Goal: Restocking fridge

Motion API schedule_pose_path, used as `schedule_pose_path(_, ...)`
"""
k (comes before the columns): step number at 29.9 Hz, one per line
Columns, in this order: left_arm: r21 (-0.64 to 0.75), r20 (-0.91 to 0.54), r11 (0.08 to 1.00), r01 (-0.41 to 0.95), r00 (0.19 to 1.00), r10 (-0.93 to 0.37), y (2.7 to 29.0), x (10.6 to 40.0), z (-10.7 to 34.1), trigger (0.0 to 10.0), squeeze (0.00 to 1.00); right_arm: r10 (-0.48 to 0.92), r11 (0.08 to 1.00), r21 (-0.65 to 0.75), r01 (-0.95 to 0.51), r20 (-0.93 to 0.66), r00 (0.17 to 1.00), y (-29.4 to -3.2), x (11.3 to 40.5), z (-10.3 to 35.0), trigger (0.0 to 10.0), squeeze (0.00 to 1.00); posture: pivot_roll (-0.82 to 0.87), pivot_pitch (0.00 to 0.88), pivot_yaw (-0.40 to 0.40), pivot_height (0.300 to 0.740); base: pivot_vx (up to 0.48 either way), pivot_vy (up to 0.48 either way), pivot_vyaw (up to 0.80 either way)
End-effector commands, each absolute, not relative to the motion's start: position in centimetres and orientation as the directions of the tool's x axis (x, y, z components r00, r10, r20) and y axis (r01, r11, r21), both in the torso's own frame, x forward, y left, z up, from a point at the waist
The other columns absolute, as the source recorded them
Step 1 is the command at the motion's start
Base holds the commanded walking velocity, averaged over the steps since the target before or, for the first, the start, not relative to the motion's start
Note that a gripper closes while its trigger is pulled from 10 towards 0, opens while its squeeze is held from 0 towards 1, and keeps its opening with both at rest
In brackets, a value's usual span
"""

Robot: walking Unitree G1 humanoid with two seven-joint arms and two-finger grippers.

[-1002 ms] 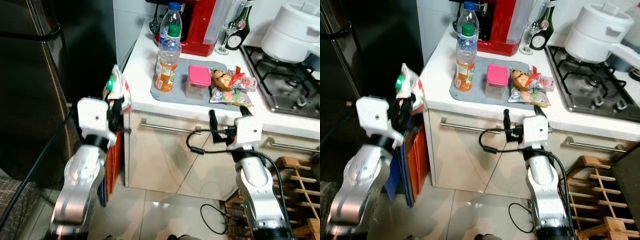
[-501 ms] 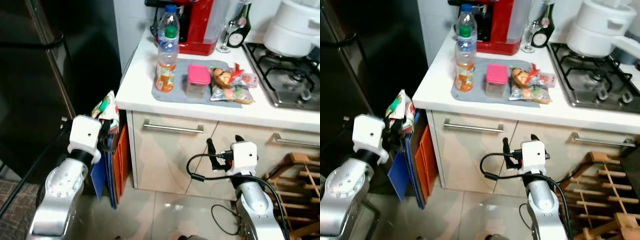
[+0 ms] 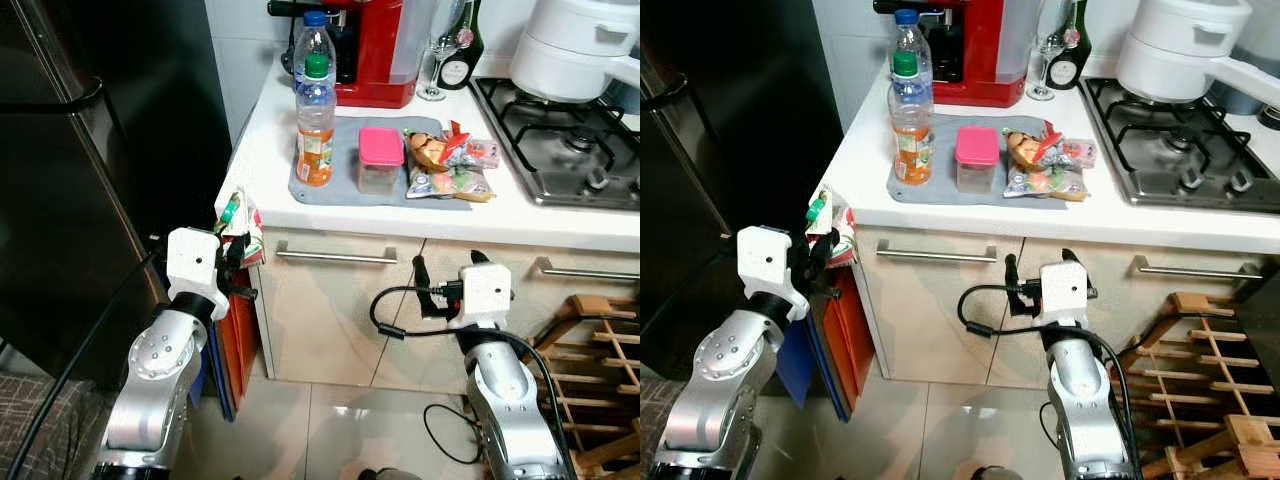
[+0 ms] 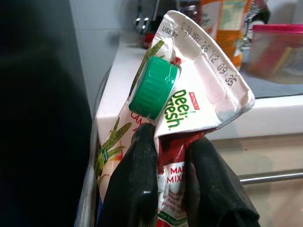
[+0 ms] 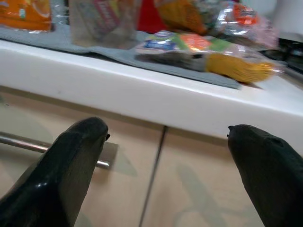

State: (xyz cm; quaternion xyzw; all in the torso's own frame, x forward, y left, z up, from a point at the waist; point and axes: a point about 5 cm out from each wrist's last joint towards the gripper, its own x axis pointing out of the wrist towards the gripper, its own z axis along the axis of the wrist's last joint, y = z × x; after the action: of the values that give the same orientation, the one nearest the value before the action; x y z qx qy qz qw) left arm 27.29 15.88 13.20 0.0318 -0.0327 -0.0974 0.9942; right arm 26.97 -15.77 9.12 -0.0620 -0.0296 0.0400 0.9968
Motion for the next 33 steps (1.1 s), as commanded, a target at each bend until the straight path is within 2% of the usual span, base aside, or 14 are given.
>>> schedule_pose_path(1, 0.056, 0.068, 0.984, 0.170, 0.982, -0.174, 16.12, 27.51, 13.27, 10.0, 0.00, 0.111, 0.986, -0.131, -0.103, 0.055, 0.992, -15.31, 27.15, 9.07, 10.0, 0.00, -0.09, 0.000, -0.002, 0.740, -0.285, 0.000, 0.00)
schedule_pose_path(26, 0.069, 0.084, 0.983, 0.169, 0.981, -0.174, 16.04, 28.17, 13.34, 10.0, 0.00, 0.127, 0.986, -0.111, -0.121, 0.050, 0.991, -14.65, 27.95, 9.05, 10.0, 0.00, -0.09, 0.000, 0.000, 0.740, -0.283, 0.000, 0.00)
schedule_pose_path(33, 0.068, 0.092, 0.976, 0.208, 0.973, -0.213, 15.34, 28.21, 13.33, 10.0, 0.00, 0.126, 0.986, -0.119, -0.120, 0.045, 0.991, -14.76, 27.80, 8.93, 10.0, 0.00, -0.12, 0.000, 0.009, 0.740, -0.279, 0.000, 0.00)
